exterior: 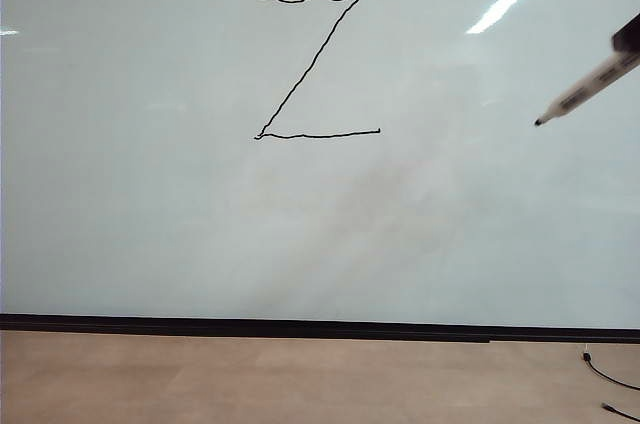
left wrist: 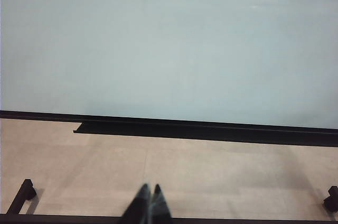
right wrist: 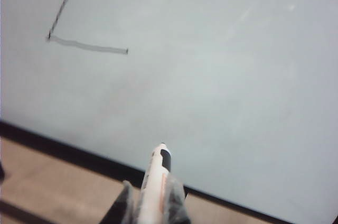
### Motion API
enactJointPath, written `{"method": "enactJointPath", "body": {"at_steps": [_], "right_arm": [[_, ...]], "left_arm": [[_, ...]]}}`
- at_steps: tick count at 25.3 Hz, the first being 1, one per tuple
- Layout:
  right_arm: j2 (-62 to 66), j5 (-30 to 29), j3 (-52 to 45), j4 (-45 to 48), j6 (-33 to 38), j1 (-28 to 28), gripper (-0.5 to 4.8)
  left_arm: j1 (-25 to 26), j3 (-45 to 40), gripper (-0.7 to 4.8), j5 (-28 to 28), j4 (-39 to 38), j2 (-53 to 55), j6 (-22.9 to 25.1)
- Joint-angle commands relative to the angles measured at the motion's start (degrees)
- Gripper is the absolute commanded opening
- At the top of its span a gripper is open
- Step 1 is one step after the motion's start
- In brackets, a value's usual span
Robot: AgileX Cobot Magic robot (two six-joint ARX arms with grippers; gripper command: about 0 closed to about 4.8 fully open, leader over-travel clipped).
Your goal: Pick up the pen on the shelf to the right of the whiteboard and write the letter Z.
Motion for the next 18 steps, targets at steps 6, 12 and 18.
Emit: {"method": "enactJointPath", "body": {"at_steps": [6, 12, 18], "right_arm": [[-5.99, 0.83, -2.75, -4.70, 1.77, 0.04, -0.08], [-14.21, 0.66, -6.73, -5.18, 2.05, 0.11, -0.09], [-16.66, 0.74, -8.09, -7.41, 3.50, 0.02, -0.09]], "left_arm": [[0.00, 0.13, -0.05, 0.02, 0.31, 0.02, 0.24], [0.00, 0.13, -0.04, 0.02, 0.33, 0.02, 0.24], [0.00, 0.13, -0.04, 0.00, 0.31, 0.02, 0.24]]}}
